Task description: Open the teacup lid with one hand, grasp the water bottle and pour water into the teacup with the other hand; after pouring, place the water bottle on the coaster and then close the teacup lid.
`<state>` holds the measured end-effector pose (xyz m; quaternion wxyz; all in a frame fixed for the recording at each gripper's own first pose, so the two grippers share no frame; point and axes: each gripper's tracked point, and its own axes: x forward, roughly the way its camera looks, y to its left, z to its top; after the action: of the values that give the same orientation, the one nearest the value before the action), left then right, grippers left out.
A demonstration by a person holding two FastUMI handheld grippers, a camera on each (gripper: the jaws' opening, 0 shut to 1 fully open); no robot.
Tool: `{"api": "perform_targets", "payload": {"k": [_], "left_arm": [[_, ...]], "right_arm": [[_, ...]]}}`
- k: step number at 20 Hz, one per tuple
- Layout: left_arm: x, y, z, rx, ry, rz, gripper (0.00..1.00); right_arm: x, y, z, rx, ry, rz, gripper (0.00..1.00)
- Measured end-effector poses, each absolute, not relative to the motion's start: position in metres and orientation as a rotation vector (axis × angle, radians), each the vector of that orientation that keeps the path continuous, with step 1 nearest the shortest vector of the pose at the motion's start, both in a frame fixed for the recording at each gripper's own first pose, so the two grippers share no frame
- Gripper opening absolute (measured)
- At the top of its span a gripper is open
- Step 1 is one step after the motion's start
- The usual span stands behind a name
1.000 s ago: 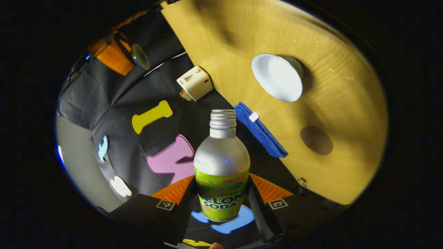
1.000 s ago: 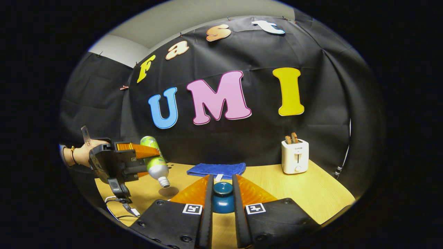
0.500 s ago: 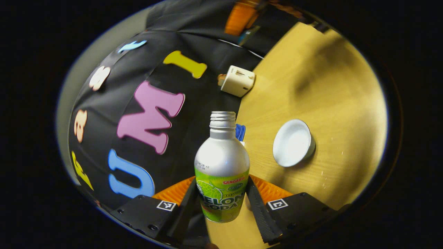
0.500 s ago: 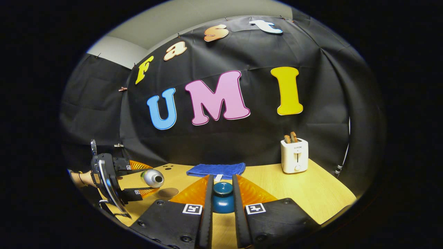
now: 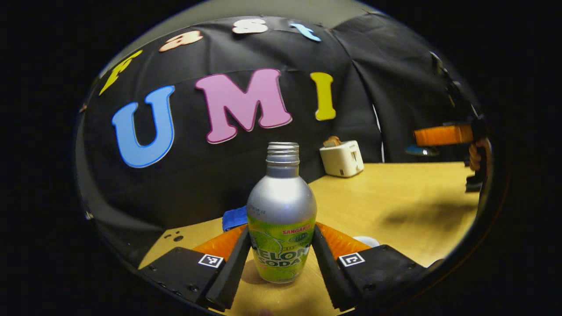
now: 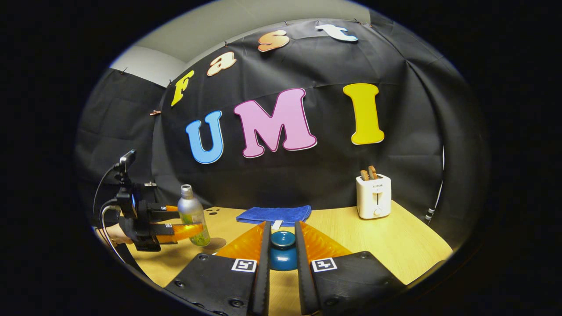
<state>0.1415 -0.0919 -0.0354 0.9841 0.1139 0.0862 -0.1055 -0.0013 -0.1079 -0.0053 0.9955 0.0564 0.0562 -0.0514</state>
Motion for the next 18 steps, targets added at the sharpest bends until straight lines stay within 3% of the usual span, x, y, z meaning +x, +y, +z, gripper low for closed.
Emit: {"api": "perform_targets", "payload": {"k": [9,18], "left_arm": [[0.192,-0.024,-0.104,0.074,0.241,-0.089,0.81],[0.200,-0.027,-0.115,0.075,0.272,-0.034,0.84]], "right_arm": [[0.000,-0.107,-0.007,0.110,0.117,-0.102,0.30],[0.002,-0.100,-0.009,0.116,0.125,-0.089,0.30]]}}
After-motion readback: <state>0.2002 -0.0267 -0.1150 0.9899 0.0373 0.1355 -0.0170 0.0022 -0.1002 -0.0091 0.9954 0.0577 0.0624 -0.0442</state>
